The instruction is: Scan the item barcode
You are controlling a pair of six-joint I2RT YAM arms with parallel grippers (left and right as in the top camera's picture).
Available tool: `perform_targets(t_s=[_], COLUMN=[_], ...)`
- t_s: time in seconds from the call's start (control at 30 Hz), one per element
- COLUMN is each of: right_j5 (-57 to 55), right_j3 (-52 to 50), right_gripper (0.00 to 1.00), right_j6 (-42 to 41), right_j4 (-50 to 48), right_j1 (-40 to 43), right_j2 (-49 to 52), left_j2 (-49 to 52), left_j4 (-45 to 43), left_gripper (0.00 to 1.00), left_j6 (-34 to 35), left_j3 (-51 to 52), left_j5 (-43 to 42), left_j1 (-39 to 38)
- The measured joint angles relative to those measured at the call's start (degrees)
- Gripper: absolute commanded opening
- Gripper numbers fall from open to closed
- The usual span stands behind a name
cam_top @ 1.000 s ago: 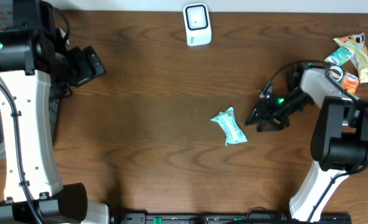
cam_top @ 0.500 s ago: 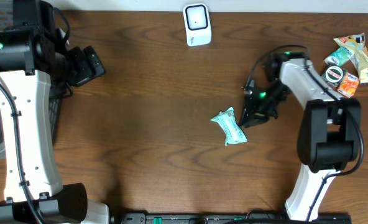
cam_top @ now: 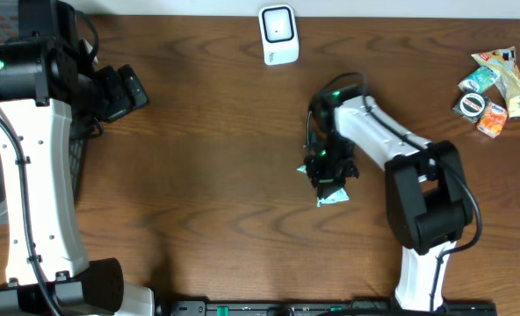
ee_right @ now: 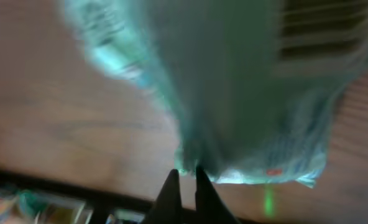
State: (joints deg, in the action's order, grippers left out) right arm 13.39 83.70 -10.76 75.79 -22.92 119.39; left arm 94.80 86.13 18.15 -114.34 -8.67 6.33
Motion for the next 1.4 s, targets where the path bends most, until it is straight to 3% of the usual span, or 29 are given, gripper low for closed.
perform_targets(t_s=[0.07,0.13,0.23,0.3,0.33,0.43,0.53,0.6,0.63,0.7,0.87,0.97,1.1,1.17,1.23,1.33,1.4], right_j5=[-4.13,-9.29,-15.72,-18.62,-19.12,-20.09,-17.49,-14.10,-11.98,-7.80,-1.79,-4.48,-13.29,-16.87,-19.45,-21.16,-20.59], right_j3=[-1.51,-2.29,-2.43,-1.79,-1.31,2.80,6.97,8.61,8.87,8.90,8.00,5.31,0.87,-0.15,-0.52,-0.52,-0.52], right_gripper=[0.04,0.17,0.20,0.35,0.52,0.55,0.49,0.33,0.18,0.08,0.09,0.01,0.01,0.11,0.31,0.42,0.56], right_j6=[-4.66,-9.88,-14.91,-16.44,-16.70,-16.13,-12.55,-9.99,-8.70,-7.15,-5.44,-6.34,-13.20,-16.39,-18.62,-19.85,-18.93], right_j4=[-1.31,-1.66,-2.89,-3.52,-3.39,-3.52,-3.58,-3.21,-2.75,-1.88,-1.36,0.00,-0.52,-2.45,-5.20,-11.50,-16.28], right_j1=[-0.72,-0.50,1.03,3.21,4.07,7.30,9.46,10.32,10.47,10.38,7.58,5.09,3.52,4.15,5.57,8.76,10.97], right_j2=[0.00,0.00,0.00,0.00,0.00,0.00,0.00,0.00,-0.02,-0.02,-0.02,-0.02,-0.02,-0.02,-0.02,-0.02,-0.02], left_j2=[0.00,0.00,0.00,0.00,0.00,0.00,0.00,0.00,0.00,0.00,0.00,0.00,0.00,0.00,0.00,0.00,0.00], left_j4=[0.02,0.00,0.00,0.02,0.02,0.02,0.02,0.02,0.02,0.02,0.02,0.00,0.02,0.02,0.00,0.02,0.00], left_gripper=[0.98,0.98,0.98,0.98,0.98,0.98,0.98,0.98,0.98,0.98,0.98,0.98,0.98,0.98,0.98,0.98,0.98], left_j6=[0.00,0.00,0.02,0.02,0.02,0.02,0.02,0.02,0.00,0.00,0.00,0.00,0.02,0.02,0.00,0.00,0.00], left_j3=[0.00,0.00,0.00,0.00,0.00,0.00,0.00,0.00,0.00,0.00,0.00,0.00,0.00,0.00,0.00,0.00,0.00], left_j5=[0.00,0.00,0.00,0.00,0.00,0.00,0.00,0.00,0.00,0.00,0.00,0.00,0.00,0.00,0.00,0.00,0.00], left_j1=[0.00,0.00,0.00,0.00,0.00,0.00,0.00,0.00,0.00,0.00,0.00,0.00,0.00,0.00,0.00,0.00,0.00])
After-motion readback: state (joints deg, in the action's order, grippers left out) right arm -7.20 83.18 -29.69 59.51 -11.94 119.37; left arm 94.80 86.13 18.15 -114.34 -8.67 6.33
